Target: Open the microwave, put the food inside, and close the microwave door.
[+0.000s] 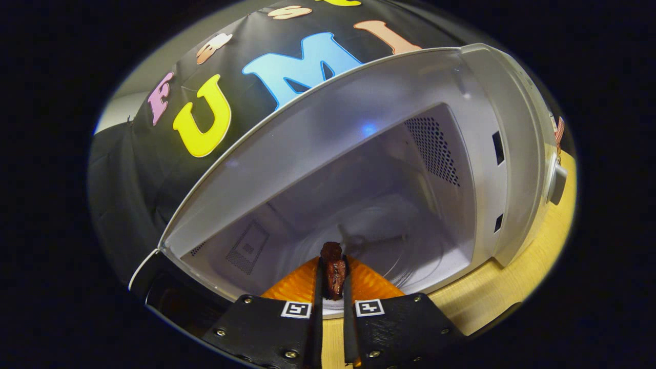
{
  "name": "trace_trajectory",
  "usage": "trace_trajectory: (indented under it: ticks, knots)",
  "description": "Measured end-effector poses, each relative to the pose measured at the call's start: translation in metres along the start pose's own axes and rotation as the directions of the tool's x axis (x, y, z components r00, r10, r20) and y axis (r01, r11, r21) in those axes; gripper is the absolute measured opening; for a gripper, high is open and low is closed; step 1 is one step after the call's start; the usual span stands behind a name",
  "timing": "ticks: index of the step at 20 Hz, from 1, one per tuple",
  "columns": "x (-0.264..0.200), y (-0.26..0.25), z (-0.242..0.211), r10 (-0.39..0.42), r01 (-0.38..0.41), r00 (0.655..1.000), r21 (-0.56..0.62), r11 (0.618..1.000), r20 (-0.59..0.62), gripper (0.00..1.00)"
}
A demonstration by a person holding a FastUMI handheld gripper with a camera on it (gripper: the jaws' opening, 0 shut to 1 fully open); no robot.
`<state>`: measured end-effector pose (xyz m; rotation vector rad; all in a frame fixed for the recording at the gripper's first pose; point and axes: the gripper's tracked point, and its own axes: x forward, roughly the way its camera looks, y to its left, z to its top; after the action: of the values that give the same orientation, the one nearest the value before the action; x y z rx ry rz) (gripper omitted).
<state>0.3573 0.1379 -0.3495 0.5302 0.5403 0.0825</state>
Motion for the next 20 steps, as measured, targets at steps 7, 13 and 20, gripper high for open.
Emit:
trace_trajectory:
  ticks: [7, 13, 20]
  knots:
    - [0.003, -0.032, -0.014, -0.160, 0.148, 0.986, -0.210, 0.967, -0.040, 0.75]
    - [-0.032, -0.015, 0.009, -0.141, 0.143, 0.990, -0.321, 0.936, 0.030, 0.91]
    - [-0.122, 0.012, 0.026, -0.081, 0.106, 0.994, -0.403, 0.909, 0.080, 0.94]
